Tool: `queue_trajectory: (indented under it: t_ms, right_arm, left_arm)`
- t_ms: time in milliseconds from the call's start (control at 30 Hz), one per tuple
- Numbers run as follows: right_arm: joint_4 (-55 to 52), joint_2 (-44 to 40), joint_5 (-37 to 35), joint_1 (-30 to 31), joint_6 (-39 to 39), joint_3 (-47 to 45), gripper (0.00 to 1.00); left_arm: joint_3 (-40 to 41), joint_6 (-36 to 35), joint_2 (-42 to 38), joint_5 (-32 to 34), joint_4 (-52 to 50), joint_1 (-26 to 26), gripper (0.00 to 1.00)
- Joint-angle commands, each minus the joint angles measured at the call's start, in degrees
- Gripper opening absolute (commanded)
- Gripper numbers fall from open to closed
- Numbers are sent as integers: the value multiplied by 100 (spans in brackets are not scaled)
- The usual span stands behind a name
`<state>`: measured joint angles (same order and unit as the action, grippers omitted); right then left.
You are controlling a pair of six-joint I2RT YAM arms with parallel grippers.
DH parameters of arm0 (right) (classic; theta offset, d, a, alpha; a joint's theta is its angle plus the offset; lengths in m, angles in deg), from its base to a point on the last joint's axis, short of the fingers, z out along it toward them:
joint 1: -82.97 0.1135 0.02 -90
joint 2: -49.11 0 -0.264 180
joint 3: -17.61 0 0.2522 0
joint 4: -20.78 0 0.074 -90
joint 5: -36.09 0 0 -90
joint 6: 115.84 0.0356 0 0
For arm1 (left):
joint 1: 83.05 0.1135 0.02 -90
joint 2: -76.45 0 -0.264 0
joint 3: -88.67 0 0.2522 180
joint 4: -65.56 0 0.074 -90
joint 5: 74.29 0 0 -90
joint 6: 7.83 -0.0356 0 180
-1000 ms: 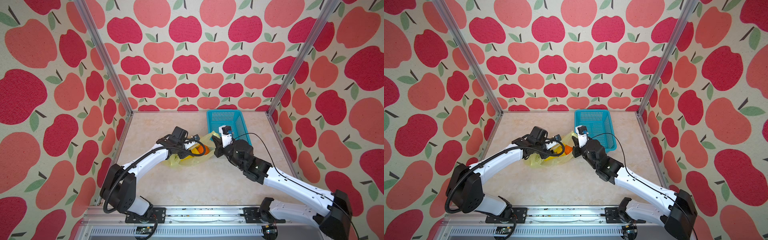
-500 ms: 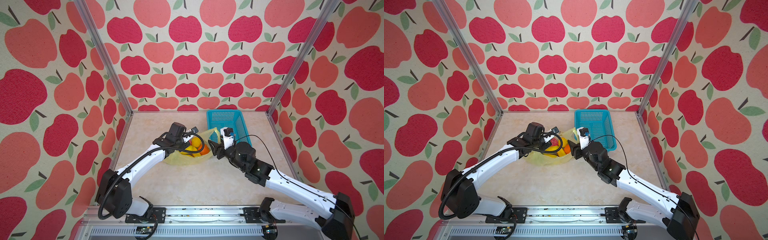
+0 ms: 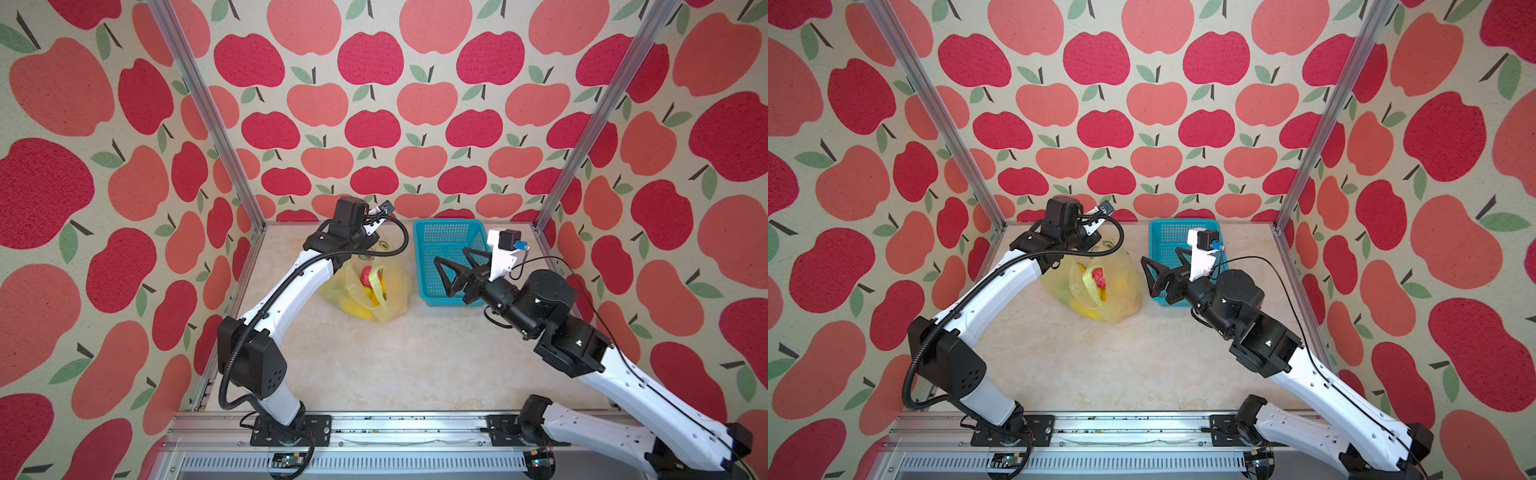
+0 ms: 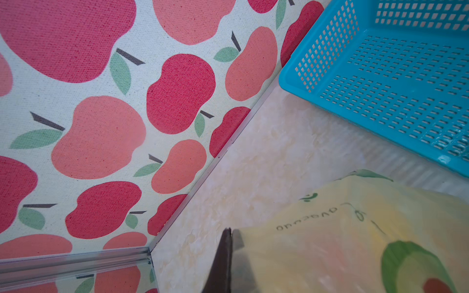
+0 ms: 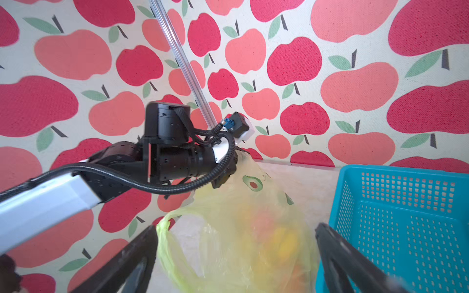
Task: Untie the knot of the plastic bag and take out the fruit
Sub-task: Pick up the plastic bag from the center of the table.
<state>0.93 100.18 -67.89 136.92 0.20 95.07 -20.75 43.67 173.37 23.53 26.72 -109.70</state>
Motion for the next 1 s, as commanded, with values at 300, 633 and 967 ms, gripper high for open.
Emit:
queue_trajectory:
  t_ms: [300, 633, 967]
  right_arm:
    - [-77, -256, 35, -265, -142, 139, 99]
    - [260, -286, 316, -579, 56, -669, 99]
    - [709, 560, 696, -596, -943, -1776, 99]
  left_arm:
    - [-461, -279, 26, 1535, -180, -489, 0]
    - [2363, 1234, -1410, 1385, 232, -1551, 0]
    - [3284, 1999, -1736, 1324, 337, -1931, 0]
